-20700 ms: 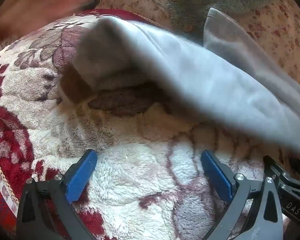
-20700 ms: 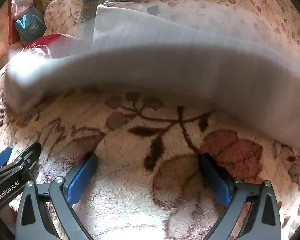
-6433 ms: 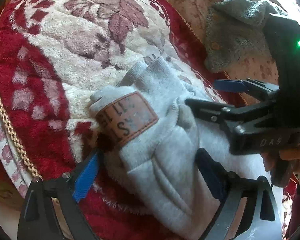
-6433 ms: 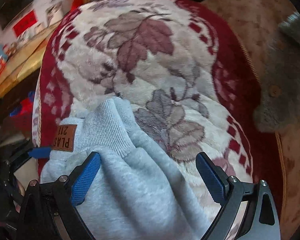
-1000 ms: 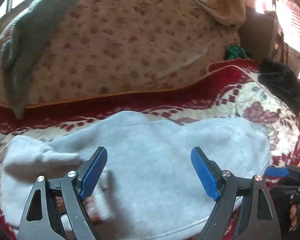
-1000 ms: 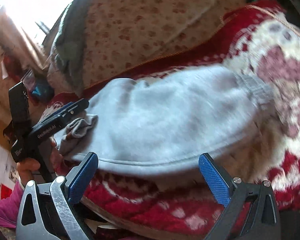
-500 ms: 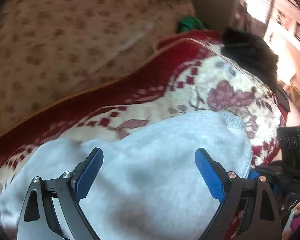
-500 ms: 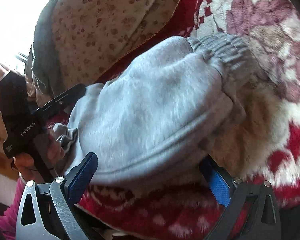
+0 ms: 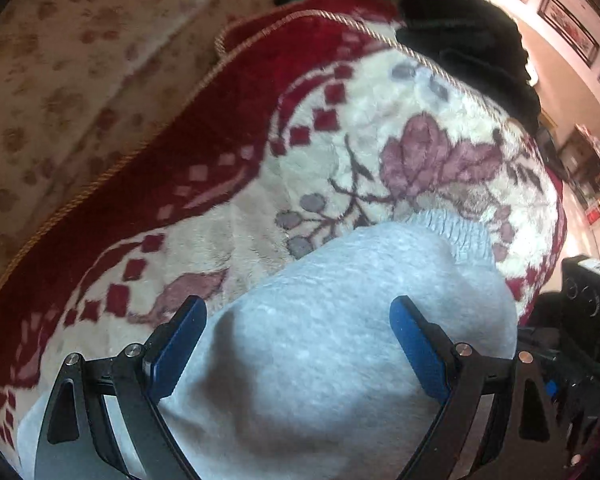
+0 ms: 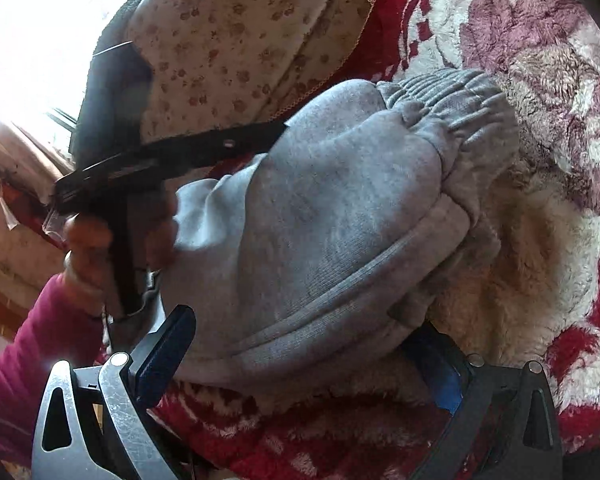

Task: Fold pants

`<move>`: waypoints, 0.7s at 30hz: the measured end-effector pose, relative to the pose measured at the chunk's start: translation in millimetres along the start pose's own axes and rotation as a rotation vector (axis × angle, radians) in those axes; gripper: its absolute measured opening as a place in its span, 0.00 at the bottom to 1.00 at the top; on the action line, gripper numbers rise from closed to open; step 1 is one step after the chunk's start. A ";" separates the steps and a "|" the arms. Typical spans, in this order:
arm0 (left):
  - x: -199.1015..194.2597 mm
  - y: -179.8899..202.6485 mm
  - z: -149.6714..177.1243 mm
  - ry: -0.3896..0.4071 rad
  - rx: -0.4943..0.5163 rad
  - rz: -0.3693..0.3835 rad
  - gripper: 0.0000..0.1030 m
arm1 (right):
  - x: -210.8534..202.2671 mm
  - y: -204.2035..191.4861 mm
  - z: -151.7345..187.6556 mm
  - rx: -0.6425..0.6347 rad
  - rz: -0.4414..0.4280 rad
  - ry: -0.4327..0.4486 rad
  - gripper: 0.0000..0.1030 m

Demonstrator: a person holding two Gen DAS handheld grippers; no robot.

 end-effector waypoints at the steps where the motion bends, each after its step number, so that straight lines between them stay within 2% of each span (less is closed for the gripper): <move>1: 3.3 -0.8 -1.0 -0.010 0.004 0.007 0.90 | -2.0 -1.6 -0.6 -0.006 -0.006 0.015 1.00; 4: 15.7 -2.0 -2.9 -0.045 0.008 0.050 0.89 | 0.4 -12.3 -2.6 -0.068 -0.012 0.036 0.91; 5: 19.6 -2.3 -3.7 -0.052 0.009 0.067 0.85 | 3.2 -14.4 -3.6 -0.082 -0.004 0.037 0.80; 6: 24.8 -2.1 -3.8 -0.062 0.008 0.093 0.68 | 6.4 -14.0 -5.1 -0.089 0.007 0.041 0.65; 8: 33.9 -0.7 -3.2 -0.074 0.009 0.106 0.60 | 9.5 -9.1 -8.7 -0.066 -0.002 0.049 0.60; 11: 34.5 -3.2 -5.4 -0.057 -0.019 0.153 0.43 | 9.6 -6.6 -12.5 -0.029 -0.034 0.059 0.53; 13: 28.8 -5.2 -6.3 -0.034 -0.031 0.165 0.22 | 7.1 -11.8 -12.5 -0.051 -0.039 0.070 0.47; 15: 20.7 -4.4 -7.6 -0.011 -0.029 0.152 0.13 | 2.9 -24.7 -15.9 -0.080 -0.048 0.094 0.43; 21: -14.6 -2.8 -13.5 0.078 -0.051 0.156 0.11 | -12.7 -68.5 -29.5 -0.200 -0.053 0.148 0.40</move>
Point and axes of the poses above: each gripper's, at about its wrist camera, not at the fingertips, and x roughly the way its jaws point, y to its right, z to its underside, the point moved 2 cm from there along x, roughly the way its jaws point, and after that the axes turned 5 degrees about y, right-handed, at the moved point
